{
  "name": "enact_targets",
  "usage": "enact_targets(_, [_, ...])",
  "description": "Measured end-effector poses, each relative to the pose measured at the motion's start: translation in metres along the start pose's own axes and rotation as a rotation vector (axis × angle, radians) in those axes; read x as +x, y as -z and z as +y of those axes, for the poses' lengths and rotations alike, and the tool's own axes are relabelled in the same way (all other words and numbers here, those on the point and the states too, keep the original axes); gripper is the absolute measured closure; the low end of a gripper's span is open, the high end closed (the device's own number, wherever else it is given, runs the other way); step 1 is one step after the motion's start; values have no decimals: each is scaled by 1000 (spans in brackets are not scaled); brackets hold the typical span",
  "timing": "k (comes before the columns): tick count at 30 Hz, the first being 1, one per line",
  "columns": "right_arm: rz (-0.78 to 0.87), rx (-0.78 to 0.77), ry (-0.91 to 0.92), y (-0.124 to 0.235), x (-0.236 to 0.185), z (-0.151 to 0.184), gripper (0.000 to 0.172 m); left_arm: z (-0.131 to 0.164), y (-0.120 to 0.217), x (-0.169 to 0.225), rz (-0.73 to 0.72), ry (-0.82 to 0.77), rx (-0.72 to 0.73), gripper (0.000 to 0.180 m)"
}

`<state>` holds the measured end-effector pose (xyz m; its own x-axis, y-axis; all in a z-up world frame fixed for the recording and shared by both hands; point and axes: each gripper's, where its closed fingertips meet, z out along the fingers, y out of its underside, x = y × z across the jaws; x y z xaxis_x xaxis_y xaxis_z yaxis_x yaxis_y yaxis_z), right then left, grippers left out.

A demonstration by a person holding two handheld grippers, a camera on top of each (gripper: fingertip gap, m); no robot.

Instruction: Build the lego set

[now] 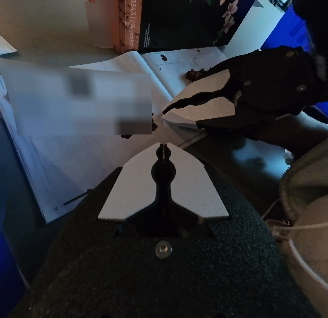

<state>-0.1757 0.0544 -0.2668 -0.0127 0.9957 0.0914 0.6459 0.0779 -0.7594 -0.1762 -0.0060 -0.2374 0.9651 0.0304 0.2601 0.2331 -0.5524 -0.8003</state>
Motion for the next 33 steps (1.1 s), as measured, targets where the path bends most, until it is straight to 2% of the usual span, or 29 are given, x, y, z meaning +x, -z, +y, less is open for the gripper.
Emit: enact_targets(33, [4,-1,5,-3,1,0,171,0,-1,-1,28,38,-4,179])
